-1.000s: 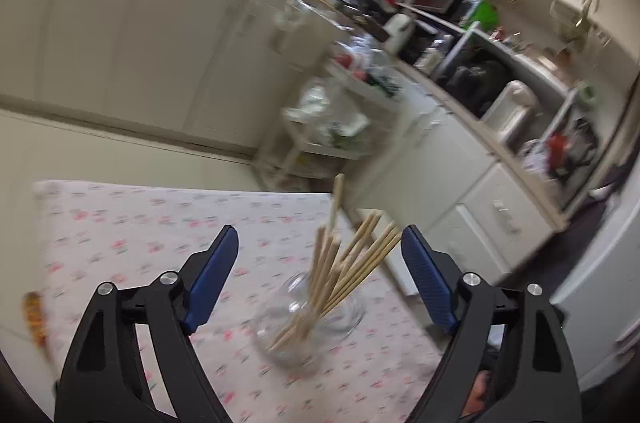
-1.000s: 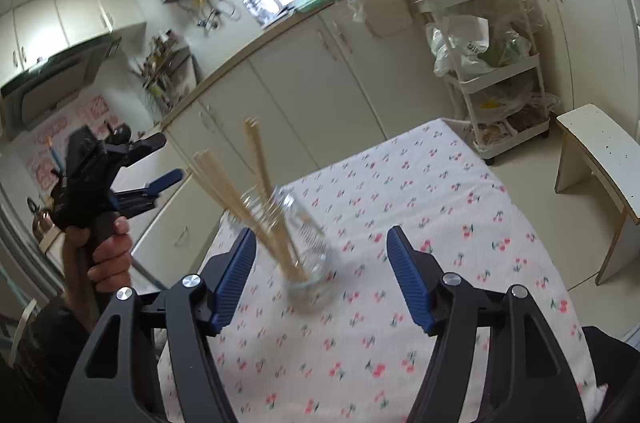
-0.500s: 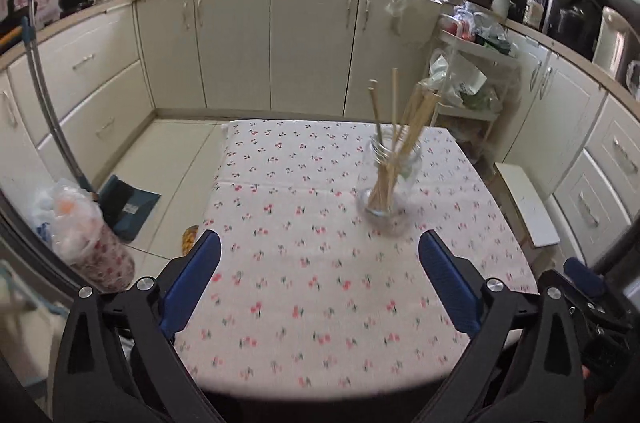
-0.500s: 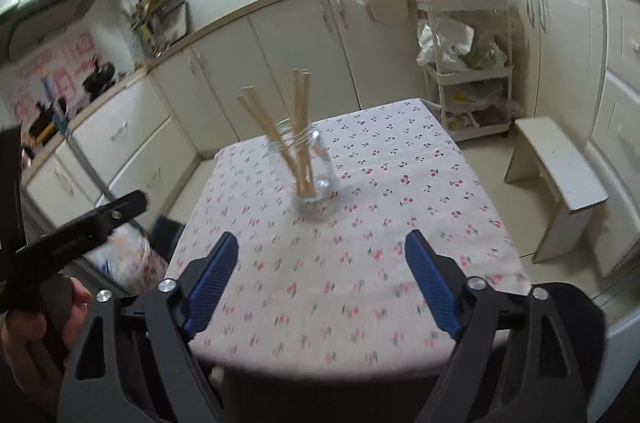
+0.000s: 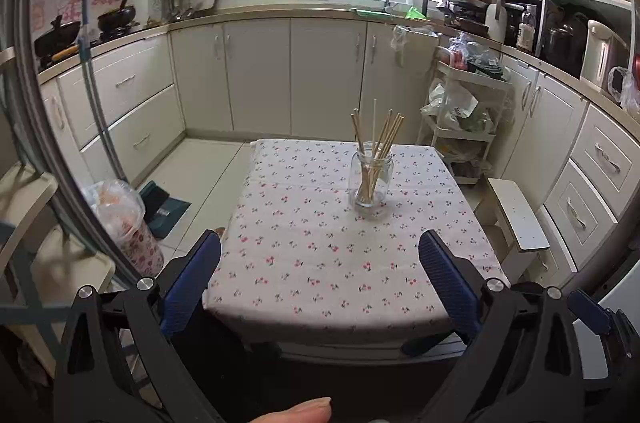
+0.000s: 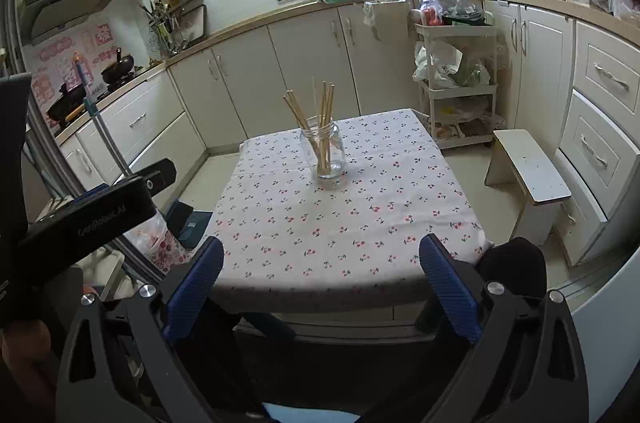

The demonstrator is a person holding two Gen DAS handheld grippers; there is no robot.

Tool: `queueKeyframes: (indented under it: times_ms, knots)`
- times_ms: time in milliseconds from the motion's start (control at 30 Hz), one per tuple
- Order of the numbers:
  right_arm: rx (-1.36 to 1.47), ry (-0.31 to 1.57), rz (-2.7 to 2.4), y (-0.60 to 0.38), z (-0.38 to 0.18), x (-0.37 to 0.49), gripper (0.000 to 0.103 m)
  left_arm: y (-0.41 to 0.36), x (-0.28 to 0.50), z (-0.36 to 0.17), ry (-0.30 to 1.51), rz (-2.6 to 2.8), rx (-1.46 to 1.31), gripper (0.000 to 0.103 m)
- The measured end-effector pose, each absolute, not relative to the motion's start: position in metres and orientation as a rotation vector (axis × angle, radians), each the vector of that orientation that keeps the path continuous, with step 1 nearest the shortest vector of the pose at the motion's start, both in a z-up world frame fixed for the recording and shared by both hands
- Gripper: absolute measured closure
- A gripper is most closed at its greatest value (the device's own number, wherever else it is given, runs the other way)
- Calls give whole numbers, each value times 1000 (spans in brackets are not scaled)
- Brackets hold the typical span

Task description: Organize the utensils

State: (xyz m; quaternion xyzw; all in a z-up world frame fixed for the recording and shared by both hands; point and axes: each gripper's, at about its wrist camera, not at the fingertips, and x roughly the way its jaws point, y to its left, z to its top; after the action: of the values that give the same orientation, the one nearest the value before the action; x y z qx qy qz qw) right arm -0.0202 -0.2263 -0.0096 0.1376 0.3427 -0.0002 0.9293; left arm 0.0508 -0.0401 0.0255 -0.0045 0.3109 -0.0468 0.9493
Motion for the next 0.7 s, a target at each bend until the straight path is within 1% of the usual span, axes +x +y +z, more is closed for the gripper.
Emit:
queueKeyframes:
  times_ms: [333,700]
  knots:
    - [286,678,6,-221,4,-38,8,-25,16,25,633,-90,-13,8]
    - [281,666,22,-217,10,-46,7,-19,3,30,623,-87,-2,8]
